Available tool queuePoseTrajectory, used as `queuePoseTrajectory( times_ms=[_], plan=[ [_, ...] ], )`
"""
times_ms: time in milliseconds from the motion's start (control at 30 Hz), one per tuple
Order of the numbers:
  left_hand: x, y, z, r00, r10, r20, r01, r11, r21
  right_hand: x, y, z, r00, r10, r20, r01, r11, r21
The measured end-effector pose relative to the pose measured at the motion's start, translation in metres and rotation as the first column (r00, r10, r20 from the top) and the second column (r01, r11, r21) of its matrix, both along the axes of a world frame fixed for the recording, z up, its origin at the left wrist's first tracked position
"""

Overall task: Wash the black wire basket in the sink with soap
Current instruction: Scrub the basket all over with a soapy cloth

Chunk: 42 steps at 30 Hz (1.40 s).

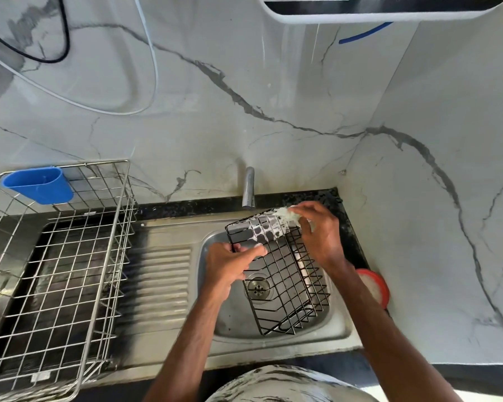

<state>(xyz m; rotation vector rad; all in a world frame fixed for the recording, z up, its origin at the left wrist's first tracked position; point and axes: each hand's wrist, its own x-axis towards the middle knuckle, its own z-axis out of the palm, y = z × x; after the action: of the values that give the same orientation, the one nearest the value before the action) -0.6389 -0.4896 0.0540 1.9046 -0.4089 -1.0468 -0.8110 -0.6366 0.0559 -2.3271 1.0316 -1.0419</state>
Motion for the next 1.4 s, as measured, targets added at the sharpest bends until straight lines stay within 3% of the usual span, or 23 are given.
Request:
queuePoseTrajectory(
  times_ms=[133, 300, 467, 733, 867, 1033, 1267, 1400],
  plan=[
    [-0.001, -0.003, -0.002, 1.0, -0.012, -0.011, 0.012, 1.0, -0.005, 0.006, 0.01, 0.004, 0.998, -0.063, 0.011, 0.063, 0.998, 0.007],
    [0.001, -0.005, 0.001, 1.0, -0.003, -0.015, 0.003, 1.0, -0.014, 0.016, 0.024, 0.007, 0.991, 0.13, -0.019, -0.132, 0.983, -0.127],
    [0.002, -0.004, -0.001, 1.0, -0.001, -0.018, 0.001, 1.0, -0.009, 0.003, -0.001, 0.0, 0.999, -0.041, -0.029, 0.041, 0.999, 0.013],
    [0.008, -0.007, 0.0, 1.0, 0.029, -0.004, -0.029, 0.997, -0.068, 0.017, 0.077, -0.002, 0.972, 0.236, -0.025, -0.235, 0.972, 0.021],
    [0.008, -0.003, -0.002, 1.0, 0.009, -0.009, -0.01, 0.999, -0.041, 0.006, 0.047, 0.004, 0.994, 0.106, 0.004, -0.106, 0.994, 0.007],
    [0.008, -0.002, -0.002, 1.0, -0.005, -0.03, 0.004, 0.999, -0.036, -0.002, 0.023, 0.004, 0.997, -0.047, -0.067, 0.064, 0.96, 0.274],
    [0.012, 0.0, 0.005, 0.999, -0.022, -0.046, 0.02, 0.999, -0.047, -0.006, 0.006, 0.009, 0.994, 0.069, -0.088, -0.017, 0.867, 0.498],
    [0.014, 0.003, 0.006, 0.995, -0.038, -0.089, 0.034, 0.999, -0.043, 0.0, 0.009, 0.012, 0.999, 0.046, -0.022, -0.028, 0.852, 0.523]
  ],
)
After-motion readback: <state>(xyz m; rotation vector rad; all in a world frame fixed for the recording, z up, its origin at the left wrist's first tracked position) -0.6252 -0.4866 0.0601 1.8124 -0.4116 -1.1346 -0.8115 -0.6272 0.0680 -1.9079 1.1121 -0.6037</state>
